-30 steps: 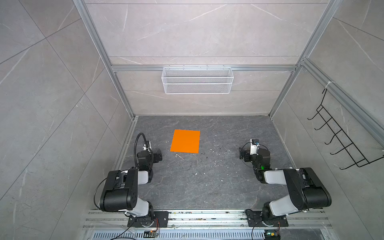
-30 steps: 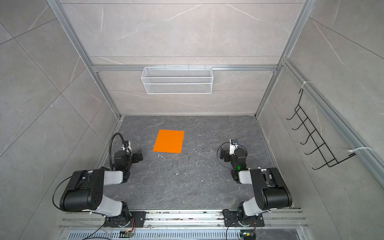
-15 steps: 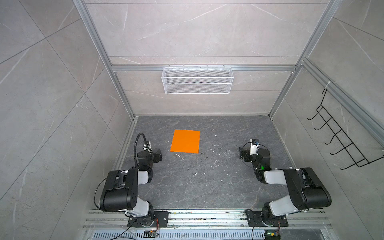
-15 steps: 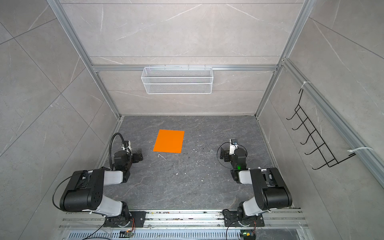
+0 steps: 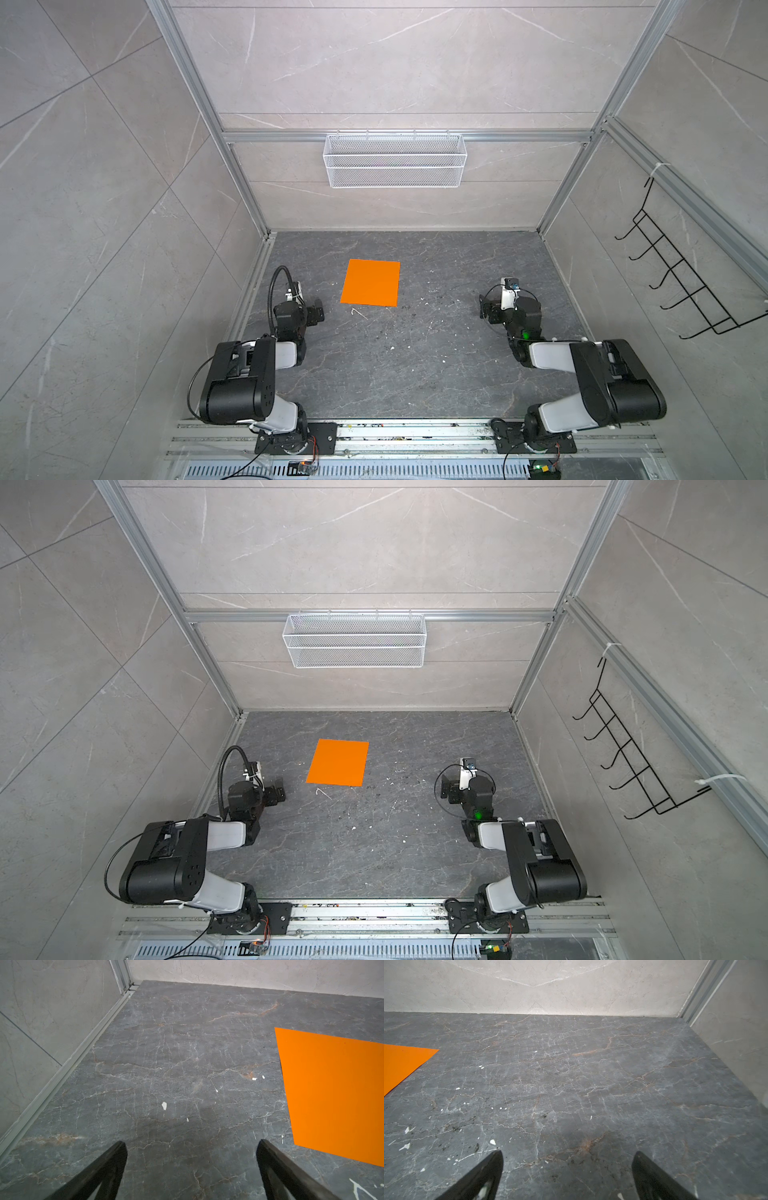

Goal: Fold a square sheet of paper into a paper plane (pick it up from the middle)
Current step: 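Move both grippers from rest toward the orange paper sheet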

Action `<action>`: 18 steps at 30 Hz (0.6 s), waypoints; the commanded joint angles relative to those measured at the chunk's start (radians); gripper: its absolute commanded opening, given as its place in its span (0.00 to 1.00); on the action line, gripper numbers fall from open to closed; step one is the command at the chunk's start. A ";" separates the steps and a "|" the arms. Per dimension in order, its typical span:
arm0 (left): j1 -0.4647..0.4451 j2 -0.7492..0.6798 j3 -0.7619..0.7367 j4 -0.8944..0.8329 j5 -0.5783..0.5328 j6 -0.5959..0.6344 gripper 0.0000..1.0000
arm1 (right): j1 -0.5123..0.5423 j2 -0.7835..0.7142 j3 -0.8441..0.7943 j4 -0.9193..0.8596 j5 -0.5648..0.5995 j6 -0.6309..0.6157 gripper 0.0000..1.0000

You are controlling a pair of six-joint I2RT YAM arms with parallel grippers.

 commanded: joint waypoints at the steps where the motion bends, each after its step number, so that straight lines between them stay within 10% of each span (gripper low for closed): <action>1: 0.000 -0.106 0.071 -0.128 -0.061 -0.012 1.00 | 0.002 -0.141 0.045 -0.150 0.067 0.021 0.99; 6: -0.040 -0.216 0.237 -0.448 -0.149 -0.126 1.00 | 0.001 -0.243 0.234 -0.549 0.124 0.308 0.99; 18: -0.190 -0.050 0.559 -0.644 0.231 -0.466 1.00 | 0.131 0.013 0.538 -0.789 -0.157 0.481 0.99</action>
